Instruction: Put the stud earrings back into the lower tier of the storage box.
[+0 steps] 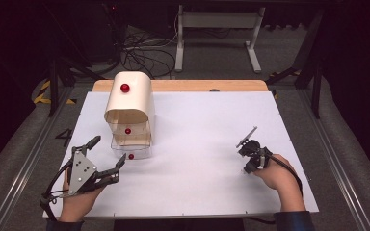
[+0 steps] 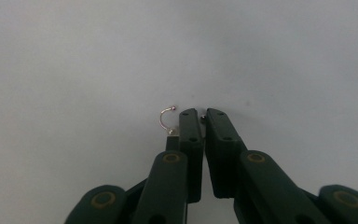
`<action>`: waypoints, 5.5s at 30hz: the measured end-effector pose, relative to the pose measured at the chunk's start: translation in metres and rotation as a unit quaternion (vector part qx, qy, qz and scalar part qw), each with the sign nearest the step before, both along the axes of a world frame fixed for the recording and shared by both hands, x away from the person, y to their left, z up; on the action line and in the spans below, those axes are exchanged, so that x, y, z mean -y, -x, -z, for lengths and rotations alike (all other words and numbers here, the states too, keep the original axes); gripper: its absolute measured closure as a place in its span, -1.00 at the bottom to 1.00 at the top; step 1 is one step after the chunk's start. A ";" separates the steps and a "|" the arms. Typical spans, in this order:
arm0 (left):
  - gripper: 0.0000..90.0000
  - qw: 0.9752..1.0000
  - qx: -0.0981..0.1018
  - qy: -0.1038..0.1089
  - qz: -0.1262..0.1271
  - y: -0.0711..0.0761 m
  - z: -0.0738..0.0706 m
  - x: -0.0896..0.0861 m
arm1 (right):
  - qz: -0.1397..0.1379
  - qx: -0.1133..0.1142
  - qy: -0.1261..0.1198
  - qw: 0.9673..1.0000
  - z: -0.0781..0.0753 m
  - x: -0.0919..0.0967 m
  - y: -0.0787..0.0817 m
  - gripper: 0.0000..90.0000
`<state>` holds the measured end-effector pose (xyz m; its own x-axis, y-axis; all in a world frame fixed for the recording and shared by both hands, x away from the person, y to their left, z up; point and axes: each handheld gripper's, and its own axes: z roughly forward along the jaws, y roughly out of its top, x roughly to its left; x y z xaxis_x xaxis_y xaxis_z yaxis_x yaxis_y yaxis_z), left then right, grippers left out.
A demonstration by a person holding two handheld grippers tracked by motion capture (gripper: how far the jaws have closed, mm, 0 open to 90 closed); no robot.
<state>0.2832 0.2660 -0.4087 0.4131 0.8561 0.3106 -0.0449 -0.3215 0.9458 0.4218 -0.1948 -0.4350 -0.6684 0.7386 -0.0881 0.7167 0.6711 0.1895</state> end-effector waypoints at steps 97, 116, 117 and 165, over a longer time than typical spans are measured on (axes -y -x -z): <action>-0.72 1.000 0.000 -0.001 0.005 0.002 -0.001 0.001 | -0.159 0.246 -0.379 0.878 -0.051 -0.058 0.047 0.93; -0.77 1.000 -0.001 0.011 0.013 0.002 -0.002 -0.002 | -0.177 0.286 -0.414 0.846 -0.050 -0.085 0.047 0.93; -0.77 1.000 -0.001 0.011 0.014 0.002 -0.002 -0.002 | -0.177 0.288 -0.414 0.845 -0.050 -0.087 0.047 0.93; -0.82 0.999 -0.006 0.028 0.030 0.003 -0.002 -0.003 | -0.207 0.343 -0.459 0.793 -0.033 -0.159 0.032 0.93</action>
<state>0.2803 0.2690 -0.4063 0.4674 0.8456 0.2579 -0.0505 -0.2657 0.9627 0.3902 -0.0354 -0.4024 -0.8975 0.4323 -0.0876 -0.0117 0.1750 0.9845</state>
